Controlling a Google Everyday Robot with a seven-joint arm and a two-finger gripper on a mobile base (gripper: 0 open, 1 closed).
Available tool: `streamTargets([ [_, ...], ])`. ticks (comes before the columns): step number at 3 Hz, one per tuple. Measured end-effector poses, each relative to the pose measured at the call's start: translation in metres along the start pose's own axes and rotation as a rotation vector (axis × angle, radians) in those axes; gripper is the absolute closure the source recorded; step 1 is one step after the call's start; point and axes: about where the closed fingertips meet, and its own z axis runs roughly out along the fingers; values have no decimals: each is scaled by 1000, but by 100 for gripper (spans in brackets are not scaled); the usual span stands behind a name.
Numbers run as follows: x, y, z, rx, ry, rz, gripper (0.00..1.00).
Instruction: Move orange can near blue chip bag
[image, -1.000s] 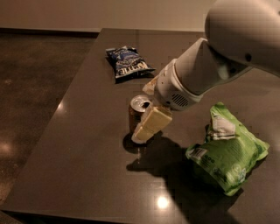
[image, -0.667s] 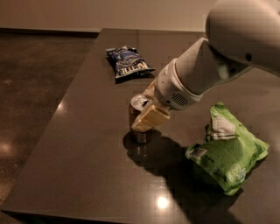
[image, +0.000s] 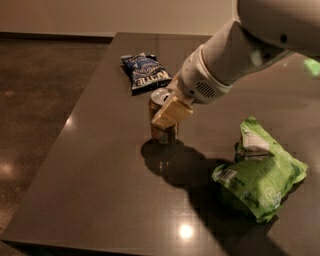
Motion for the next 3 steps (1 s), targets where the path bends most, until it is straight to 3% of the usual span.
streamTargets([
  [1, -15, -35, -3, 41, 1, 43, 100],
  [3, -29, -102, 11, 118, -5, 149, 100],
])
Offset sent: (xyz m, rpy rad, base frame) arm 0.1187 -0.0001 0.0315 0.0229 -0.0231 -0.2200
